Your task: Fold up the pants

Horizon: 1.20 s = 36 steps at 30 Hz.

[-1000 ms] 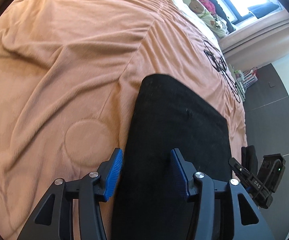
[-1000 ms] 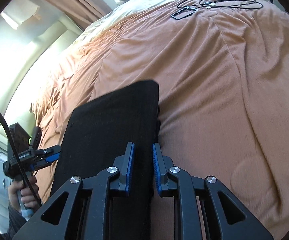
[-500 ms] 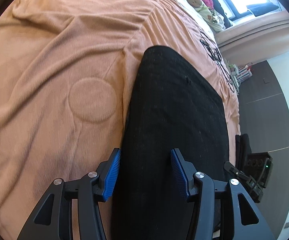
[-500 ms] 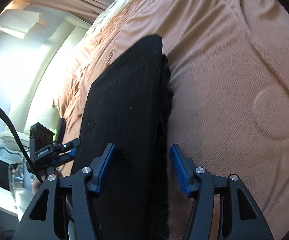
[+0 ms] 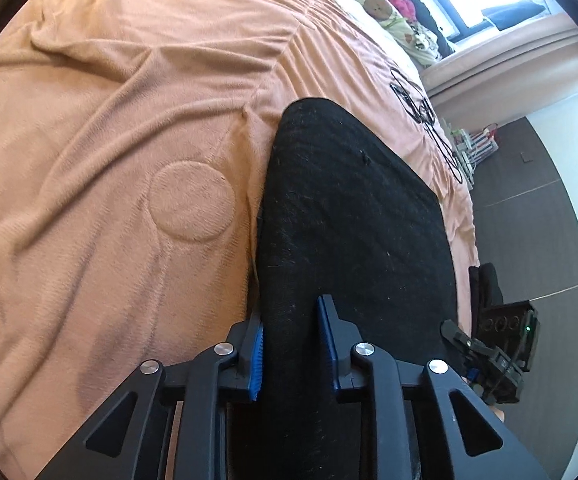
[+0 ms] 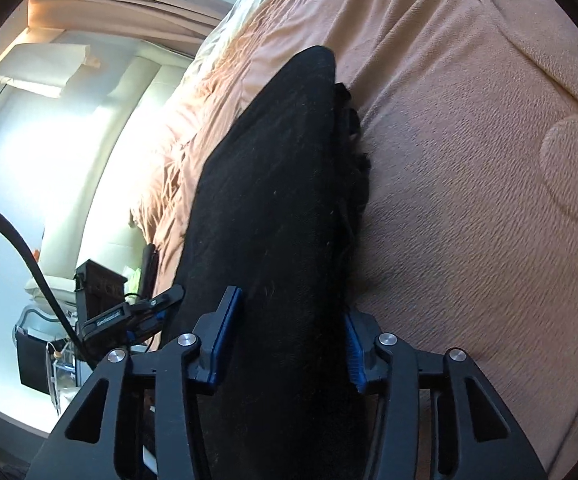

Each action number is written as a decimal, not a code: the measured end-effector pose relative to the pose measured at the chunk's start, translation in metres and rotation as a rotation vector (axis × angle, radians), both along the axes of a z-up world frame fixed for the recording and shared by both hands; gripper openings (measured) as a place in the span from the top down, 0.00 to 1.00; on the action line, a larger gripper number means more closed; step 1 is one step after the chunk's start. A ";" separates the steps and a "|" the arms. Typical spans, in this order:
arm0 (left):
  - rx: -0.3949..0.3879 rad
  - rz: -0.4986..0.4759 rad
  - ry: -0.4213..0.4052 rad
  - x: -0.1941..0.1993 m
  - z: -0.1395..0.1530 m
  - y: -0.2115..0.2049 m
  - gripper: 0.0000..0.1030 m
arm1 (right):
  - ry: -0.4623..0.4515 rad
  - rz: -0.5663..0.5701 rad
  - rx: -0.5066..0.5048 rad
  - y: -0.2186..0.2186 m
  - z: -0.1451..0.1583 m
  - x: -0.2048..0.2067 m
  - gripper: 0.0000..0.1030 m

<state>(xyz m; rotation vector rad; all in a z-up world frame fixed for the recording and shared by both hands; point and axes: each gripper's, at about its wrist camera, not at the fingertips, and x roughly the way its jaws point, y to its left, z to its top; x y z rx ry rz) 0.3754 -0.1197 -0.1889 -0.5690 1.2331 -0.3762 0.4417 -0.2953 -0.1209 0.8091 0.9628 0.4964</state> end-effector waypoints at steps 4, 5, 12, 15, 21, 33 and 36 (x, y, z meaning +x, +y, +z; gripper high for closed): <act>0.023 0.014 -0.006 0.005 0.003 0.010 0.78 | -0.005 0.020 0.031 0.012 -0.002 -0.009 0.57; 0.036 0.019 -0.009 0.007 0.004 0.013 0.78 | -0.006 0.030 0.042 0.015 -0.004 -0.011 0.57; 0.059 0.008 -0.002 0.018 0.005 0.025 0.83 | 0.027 0.000 0.022 0.004 -0.011 -0.010 0.56; 0.044 0.008 0.013 0.020 0.005 0.026 0.82 | 0.042 -0.020 0.036 -0.007 -0.017 -0.010 0.43; 0.017 -0.004 0.033 0.024 -0.002 0.024 0.60 | 0.058 -0.055 0.103 -0.032 -0.034 -0.014 0.33; -0.004 -0.045 0.060 0.030 -0.016 0.002 0.60 | 0.080 -0.006 0.165 -0.022 -0.050 0.012 0.33; -0.036 -0.031 0.073 0.030 -0.021 0.007 0.61 | 0.079 0.028 0.160 -0.016 -0.049 0.018 0.33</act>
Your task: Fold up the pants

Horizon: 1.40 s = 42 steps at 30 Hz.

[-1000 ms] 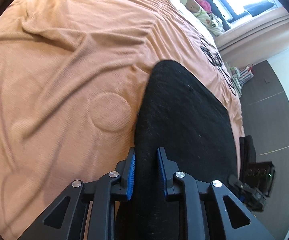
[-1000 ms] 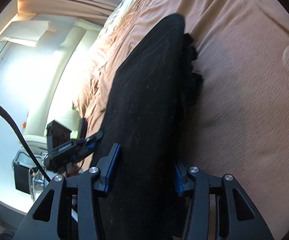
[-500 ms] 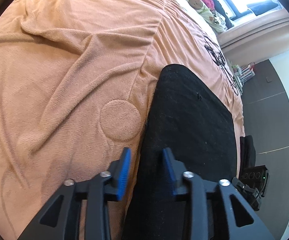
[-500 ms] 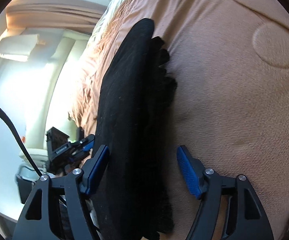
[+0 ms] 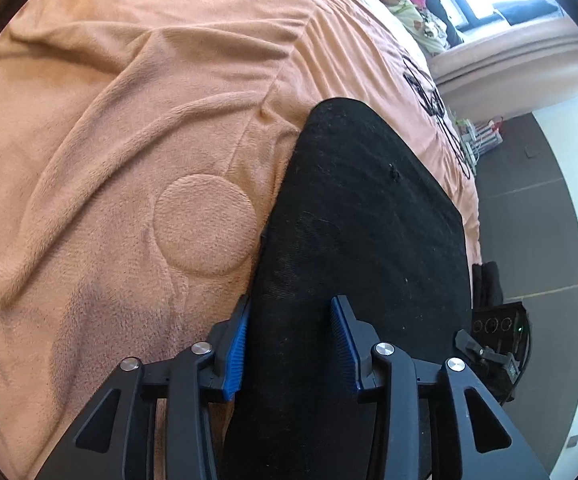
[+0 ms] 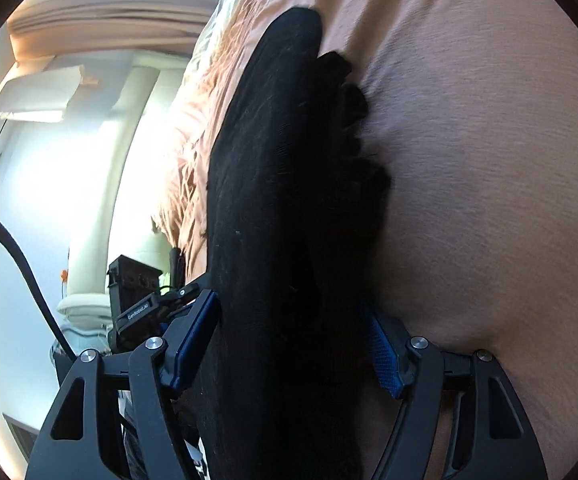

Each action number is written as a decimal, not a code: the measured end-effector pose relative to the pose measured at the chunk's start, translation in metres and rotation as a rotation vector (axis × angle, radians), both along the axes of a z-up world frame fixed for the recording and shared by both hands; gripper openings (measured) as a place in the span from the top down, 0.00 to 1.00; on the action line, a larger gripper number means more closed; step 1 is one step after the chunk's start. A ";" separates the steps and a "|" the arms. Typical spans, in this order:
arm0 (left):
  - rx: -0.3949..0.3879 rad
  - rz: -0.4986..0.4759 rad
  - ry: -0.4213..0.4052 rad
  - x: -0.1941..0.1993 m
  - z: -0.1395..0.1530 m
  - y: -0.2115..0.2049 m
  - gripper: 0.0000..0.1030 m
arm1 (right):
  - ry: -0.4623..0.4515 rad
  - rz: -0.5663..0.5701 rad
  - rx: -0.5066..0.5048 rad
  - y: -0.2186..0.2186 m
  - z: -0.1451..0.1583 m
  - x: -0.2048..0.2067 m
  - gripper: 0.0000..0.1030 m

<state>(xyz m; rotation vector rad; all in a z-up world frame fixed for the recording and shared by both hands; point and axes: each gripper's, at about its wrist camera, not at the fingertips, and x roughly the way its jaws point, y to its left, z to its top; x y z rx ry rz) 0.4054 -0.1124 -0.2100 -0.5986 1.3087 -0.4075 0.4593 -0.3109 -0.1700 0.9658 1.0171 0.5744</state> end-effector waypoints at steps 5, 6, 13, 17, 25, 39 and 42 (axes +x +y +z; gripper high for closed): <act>0.029 -0.012 -0.055 -0.007 0.015 -0.003 0.73 | -0.021 0.039 0.054 -0.002 -0.004 0.002 0.63; 0.029 -0.015 -0.063 -0.008 0.019 -0.003 0.75 | -0.032 0.038 0.057 -0.003 -0.003 0.001 0.65; 0.031 -0.044 -0.105 -0.015 0.040 -0.002 0.77 | -0.123 0.037 0.030 -0.002 0.023 -0.013 0.71; 0.013 -0.038 -0.127 -0.021 0.053 0.006 0.77 | -0.150 0.043 0.017 0.013 0.031 -0.011 0.71; -0.003 -0.008 -0.174 -0.028 0.078 0.024 0.77 | -0.215 0.062 -0.012 0.037 0.052 -0.010 0.71; -0.036 0.053 -0.249 -0.038 0.116 0.092 0.77 | -0.276 0.116 -0.040 0.076 0.063 0.006 0.71; -0.047 0.067 -0.257 -0.041 0.121 0.111 0.77 | -0.286 0.131 -0.044 0.079 0.060 0.007 0.71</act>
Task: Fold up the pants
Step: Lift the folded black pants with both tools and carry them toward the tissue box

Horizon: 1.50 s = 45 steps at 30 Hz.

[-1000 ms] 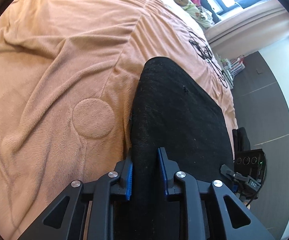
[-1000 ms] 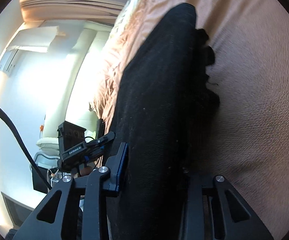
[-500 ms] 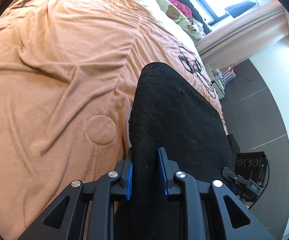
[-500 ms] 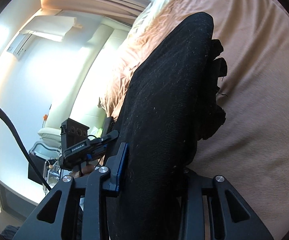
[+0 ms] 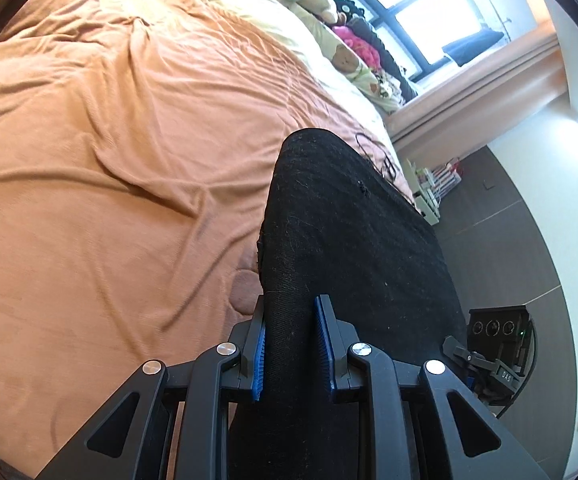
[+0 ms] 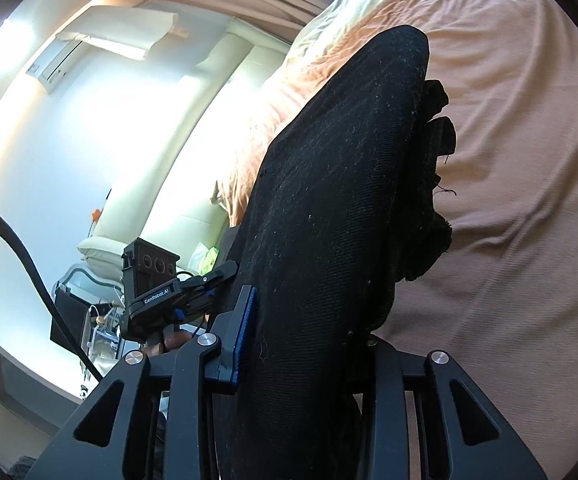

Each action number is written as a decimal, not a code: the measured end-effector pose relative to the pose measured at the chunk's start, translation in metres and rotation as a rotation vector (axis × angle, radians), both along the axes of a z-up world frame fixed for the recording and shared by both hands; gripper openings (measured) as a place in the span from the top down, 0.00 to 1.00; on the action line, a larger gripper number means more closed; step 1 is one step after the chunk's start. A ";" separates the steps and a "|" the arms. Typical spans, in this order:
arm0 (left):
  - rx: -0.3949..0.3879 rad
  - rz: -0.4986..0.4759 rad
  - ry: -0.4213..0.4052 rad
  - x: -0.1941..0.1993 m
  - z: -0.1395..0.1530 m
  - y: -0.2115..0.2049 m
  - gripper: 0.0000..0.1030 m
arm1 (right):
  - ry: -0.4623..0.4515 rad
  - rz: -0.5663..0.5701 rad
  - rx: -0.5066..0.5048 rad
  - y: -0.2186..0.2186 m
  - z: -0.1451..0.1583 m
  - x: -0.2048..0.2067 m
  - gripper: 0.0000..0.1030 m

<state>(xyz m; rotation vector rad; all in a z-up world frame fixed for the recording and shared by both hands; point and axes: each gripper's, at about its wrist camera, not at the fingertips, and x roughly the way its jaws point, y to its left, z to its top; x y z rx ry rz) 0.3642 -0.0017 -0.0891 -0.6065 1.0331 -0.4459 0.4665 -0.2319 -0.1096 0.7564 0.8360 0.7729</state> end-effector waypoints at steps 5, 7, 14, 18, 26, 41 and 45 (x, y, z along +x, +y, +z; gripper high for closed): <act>-0.008 0.020 -0.014 -0.001 0.007 0.030 0.77 | -0.012 0.021 -0.007 0.014 -0.001 0.008 0.71; -0.011 0.029 -0.020 -0.002 0.010 0.041 0.77 | -0.015 0.033 -0.006 0.020 0.000 0.012 0.71; -0.017 0.067 -0.045 -0.007 0.023 0.089 0.78 | -0.036 0.064 -0.005 0.048 0.001 0.022 0.71; -0.020 0.094 -0.066 -0.012 0.032 0.119 0.79 | -0.053 0.088 -0.002 0.065 0.003 0.028 0.71; -0.018 0.165 -0.101 -0.031 0.050 0.186 0.80 | -0.087 0.148 -0.005 0.108 0.005 0.041 0.71; 0.012 0.278 -0.142 -0.052 0.068 0.322 0.81 | -0.114 0.261 -0.016 0.198 -0.001 0.075 0.71; 0.019 0.308 -0.137 -0.049 0.065 0.362 0.82 | -0.110 0.285 -0.022 0.225 -0.006 0.093 0.71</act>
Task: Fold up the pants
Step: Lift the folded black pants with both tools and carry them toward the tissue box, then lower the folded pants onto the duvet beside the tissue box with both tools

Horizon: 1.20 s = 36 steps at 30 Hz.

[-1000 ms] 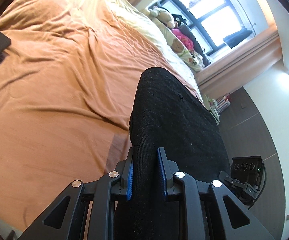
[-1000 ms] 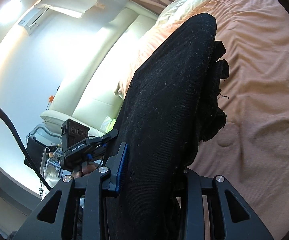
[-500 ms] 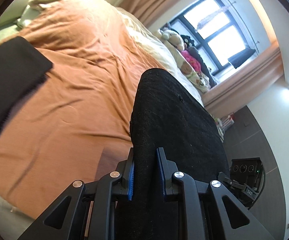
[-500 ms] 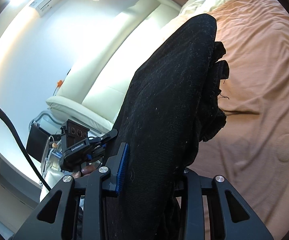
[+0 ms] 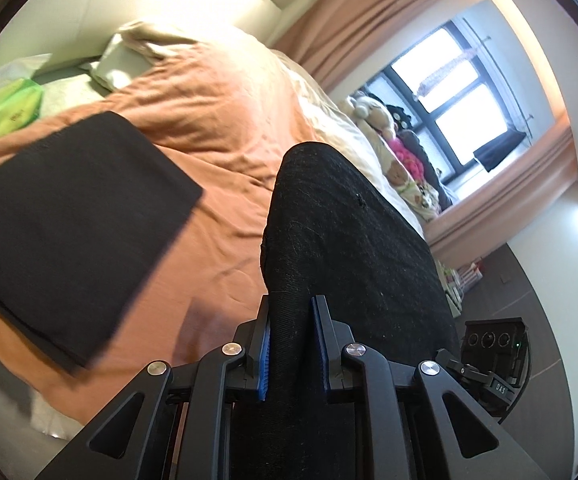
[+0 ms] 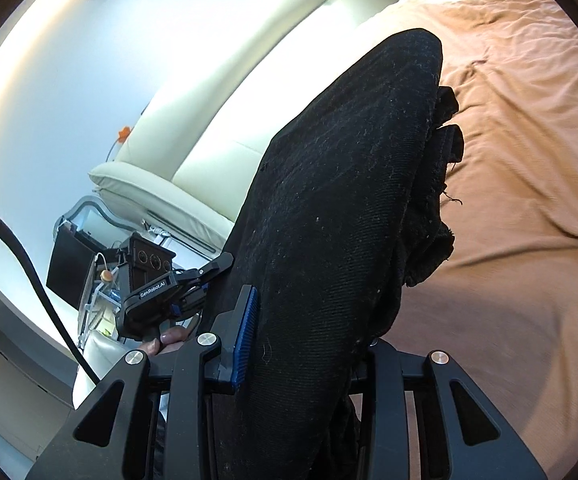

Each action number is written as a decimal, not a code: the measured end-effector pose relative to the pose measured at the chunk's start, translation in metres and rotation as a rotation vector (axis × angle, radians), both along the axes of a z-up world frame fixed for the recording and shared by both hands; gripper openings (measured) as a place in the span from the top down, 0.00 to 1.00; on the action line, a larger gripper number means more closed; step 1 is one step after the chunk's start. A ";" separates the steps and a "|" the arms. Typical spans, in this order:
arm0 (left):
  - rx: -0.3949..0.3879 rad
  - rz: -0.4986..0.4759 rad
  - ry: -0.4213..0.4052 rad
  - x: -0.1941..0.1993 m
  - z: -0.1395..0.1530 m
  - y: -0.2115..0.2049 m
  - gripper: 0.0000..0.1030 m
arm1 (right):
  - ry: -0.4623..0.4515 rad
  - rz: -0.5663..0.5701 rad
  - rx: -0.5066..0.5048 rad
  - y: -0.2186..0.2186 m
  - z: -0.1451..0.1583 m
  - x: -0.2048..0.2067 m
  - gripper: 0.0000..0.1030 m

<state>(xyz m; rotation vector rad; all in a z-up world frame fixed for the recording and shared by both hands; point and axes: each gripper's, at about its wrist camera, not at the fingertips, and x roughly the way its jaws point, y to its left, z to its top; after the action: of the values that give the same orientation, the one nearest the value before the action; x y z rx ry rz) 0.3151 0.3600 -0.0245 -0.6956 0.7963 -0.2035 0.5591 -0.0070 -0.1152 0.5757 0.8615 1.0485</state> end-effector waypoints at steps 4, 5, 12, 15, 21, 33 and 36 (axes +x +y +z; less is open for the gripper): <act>0.021 0.025 0.000 0.006 0.002 0.044 0.82 | 0.006 0.028 -0.007 0.032 -0.004 0.016 0.71; 0.032 0.027 -0.003 0.007 0.003 0.053 0.82 | 0.005 0.038 -0.008 0.041 -0.006 0.022 0.71; 0.083 0.055 0.013 0.024 0.004 0.118 0.82 | -0.005 0.107 -0.033 0.096 -0.013 0.053 0.71; 0.105 0.067 0.025 0.035 0.000 0.147 0.83 | -0.004 0.134 -0.041 0.116 -0.016 0.066 0.71; 0.147 0.087 0.055 0.049 -0.006 0.193 0.83 | -0.015 0.198 -0.063 0.155 -0.028 0.091 0.71; 0.265 0.136 0.155 0.084 -0.030 0.257 0.84 | 0.046 0.251 -0.016 0.201 -0.070 0.126 0.71; 0.278 0.158 0.160 0.092 -0.046 0.269 0.84 | 0.054 0.232 -0.016 0.198 -0.085 0.127 0.71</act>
<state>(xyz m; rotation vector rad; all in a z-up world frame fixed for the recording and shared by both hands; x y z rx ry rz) 0.4069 0.6288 -0.0700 -0.5126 0.8975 0.1067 0.6863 0.1910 -0.2002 0.5002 1.0008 1.2390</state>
